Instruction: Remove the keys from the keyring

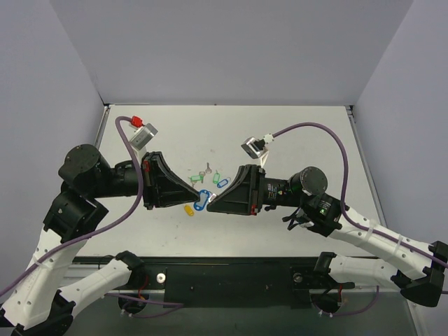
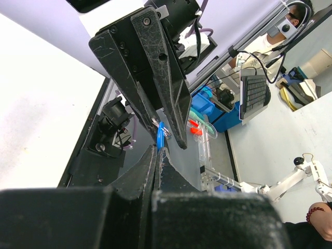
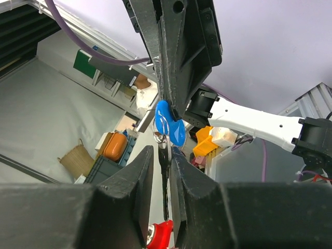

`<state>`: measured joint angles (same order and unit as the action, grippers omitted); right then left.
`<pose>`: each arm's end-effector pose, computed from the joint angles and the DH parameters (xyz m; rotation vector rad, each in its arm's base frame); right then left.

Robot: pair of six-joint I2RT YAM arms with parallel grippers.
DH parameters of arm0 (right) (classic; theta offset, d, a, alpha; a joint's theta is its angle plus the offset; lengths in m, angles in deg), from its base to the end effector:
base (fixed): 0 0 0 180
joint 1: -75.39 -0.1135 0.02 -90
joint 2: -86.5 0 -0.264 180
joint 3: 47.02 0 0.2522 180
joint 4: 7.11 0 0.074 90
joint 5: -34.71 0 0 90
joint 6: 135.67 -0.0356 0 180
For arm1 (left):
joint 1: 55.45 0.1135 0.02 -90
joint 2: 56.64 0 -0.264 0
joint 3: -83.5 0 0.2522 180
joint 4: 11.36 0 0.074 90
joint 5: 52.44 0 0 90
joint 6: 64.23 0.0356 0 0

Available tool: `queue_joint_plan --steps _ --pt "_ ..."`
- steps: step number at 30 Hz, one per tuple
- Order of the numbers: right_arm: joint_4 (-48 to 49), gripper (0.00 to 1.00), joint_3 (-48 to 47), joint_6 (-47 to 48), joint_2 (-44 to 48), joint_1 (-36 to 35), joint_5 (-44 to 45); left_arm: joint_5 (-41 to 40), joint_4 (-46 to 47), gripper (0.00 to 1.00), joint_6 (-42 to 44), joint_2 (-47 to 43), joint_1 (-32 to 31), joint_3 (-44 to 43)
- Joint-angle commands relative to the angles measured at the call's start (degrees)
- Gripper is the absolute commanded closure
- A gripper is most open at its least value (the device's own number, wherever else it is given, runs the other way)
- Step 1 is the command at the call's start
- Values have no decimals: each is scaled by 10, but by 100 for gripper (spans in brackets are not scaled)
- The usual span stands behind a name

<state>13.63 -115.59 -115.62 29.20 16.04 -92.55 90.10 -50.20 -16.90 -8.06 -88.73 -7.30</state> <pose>0.0893 0.1929 0.4392 -0.6539 1.3399 2.2610 0.0912 -0.0936 0.4866 0.7087 1.6744 -1.6781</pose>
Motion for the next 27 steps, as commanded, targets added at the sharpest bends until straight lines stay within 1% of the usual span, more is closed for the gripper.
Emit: queue_joint_plan --steps 1,3,4,5,9,10,11,12,13,14,15,16,17,19,22,27 --pt "21 86 -10 15 11 -5 3 5 15 100 3 -7 3 -19" --pt "7 91 -14 23 12 -5 8 6 15 100 4 -7 3 -19" --pt "1 99 -16 28 12 -5 10 6 14 100 3 -6 3 -19" --pt "-12 100 -19 32 14 -5 12 6 14 100 5 -6 3 -20" --pt "-35 100 -25 44 14 -5 13 2 -7 100 16 -2 4 -25" --pt "-47 100 -28 51 16 -4 15 -4 -15 97 20 -1 4 -29" --pt "-54 100 -32 54 17 -5 14 -6 -27 91 28 -1 4 -29" --pt "-64 100 -34 60 17 -5 13 -14 -37 76 32 1 4 -33" --pt "-71 100 -39 64 18 -5 12 -17 -53 64 40 1 4 -34" --pt "-86 100 -41 71 19 -5 11 -22 -59 49 44 2 4 -36" --pt "-94 100 -46 76 21 -2 11 -25 -73 44 49 2 5 -36" --pt "-114 100 -50 87 24 -3 11 -33 -80 38 52 2 5 -37" --pt "-123 100 -57 92 27 -2 11 -36 -95 34 59 1 5 -38" --pt "-158 100 -67 110 32 -1 11 -50 -118 31 70 -5 5 -38" --pt "-224 100 -85 142 34 4 12 -76 -140 31 80 -15 5 -31" --pt "-324 100 -120 197 28 2 2 -67 -118 33 73 -32 5 -8"
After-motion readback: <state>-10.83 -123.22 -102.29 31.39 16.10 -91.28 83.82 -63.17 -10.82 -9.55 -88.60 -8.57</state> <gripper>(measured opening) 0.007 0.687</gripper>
